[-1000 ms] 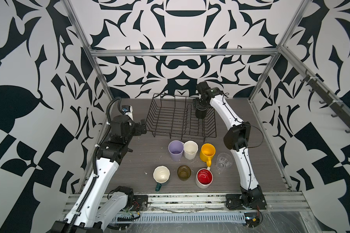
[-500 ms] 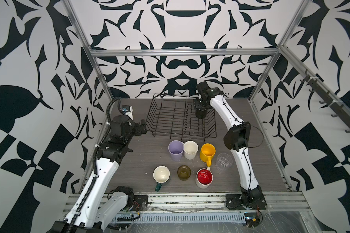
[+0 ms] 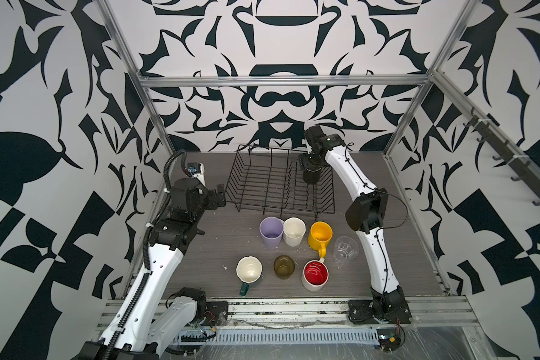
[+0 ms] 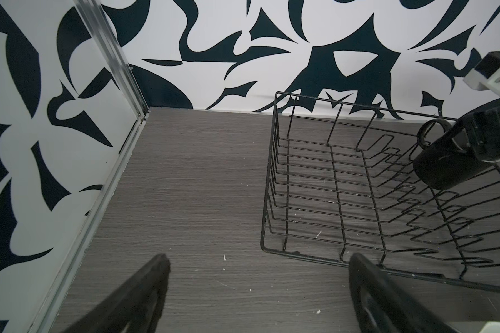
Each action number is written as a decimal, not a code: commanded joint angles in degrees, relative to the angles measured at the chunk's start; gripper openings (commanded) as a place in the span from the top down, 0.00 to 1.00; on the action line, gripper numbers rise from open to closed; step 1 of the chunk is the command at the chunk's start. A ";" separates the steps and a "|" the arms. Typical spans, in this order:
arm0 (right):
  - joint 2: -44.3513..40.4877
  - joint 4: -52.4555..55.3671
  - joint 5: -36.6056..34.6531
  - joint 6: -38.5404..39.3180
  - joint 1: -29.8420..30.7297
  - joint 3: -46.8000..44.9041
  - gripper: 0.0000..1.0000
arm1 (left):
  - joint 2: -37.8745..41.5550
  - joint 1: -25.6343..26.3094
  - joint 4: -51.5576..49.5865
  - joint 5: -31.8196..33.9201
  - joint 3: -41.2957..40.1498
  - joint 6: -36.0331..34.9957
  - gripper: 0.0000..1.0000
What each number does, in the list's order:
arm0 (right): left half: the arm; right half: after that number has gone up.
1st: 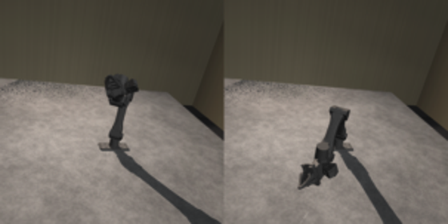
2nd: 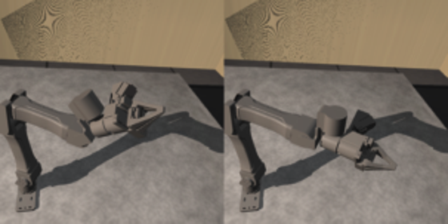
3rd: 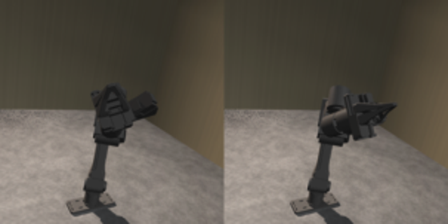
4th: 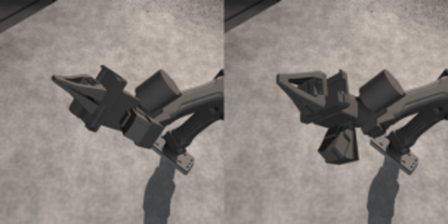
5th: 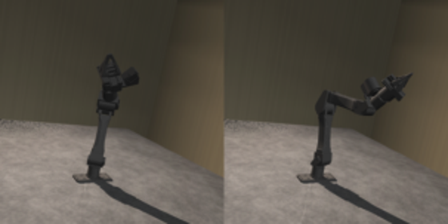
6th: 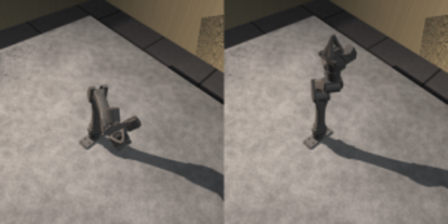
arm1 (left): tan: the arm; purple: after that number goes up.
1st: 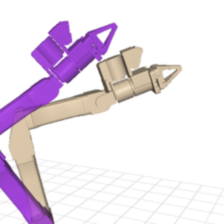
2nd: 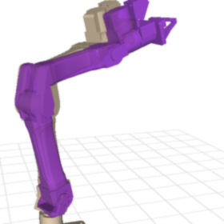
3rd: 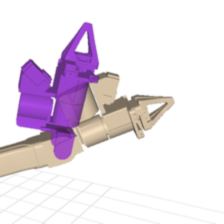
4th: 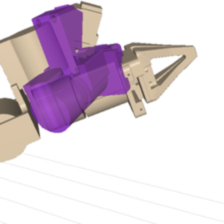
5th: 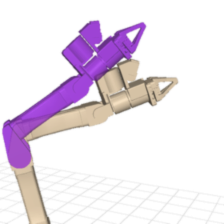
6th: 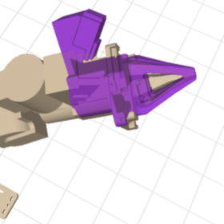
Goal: Load cups into a dish rack
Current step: Place the cup upside down at the dish rack.
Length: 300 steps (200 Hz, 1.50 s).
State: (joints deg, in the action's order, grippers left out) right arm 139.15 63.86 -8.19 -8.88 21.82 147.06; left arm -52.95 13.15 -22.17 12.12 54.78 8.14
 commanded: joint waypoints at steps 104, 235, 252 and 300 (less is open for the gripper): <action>-7.96 3.83 6.77 12.25 0.12 4.70 0.83 | 0.29 -0.40 -1.01 -0.84 -0.21 0.86 0.01; -13.76 1.16 15.70 24.87 -2.16 -8.36 0.88 | 0.30 -0.49 -0.85 -0.99 -0.23 1.02 0.01; -14.81 0.00 17.32 25.98 -3.23 -10.18 0.89 | 0.33 -0.49 -0.88 -1.04 -0.20 1.07 0.01; -15.54 -2.65 17.35 28.10 -4.08 -12.68 0.90 | 0.21 -0.49 -0.81 -1.05 -0.20 1.06 0.01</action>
State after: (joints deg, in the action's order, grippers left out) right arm 128.18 66.11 8.36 16.99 18.13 133.71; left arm -52.97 12.86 -22.17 11.51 54.78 8.75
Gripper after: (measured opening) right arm 0.825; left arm 0.992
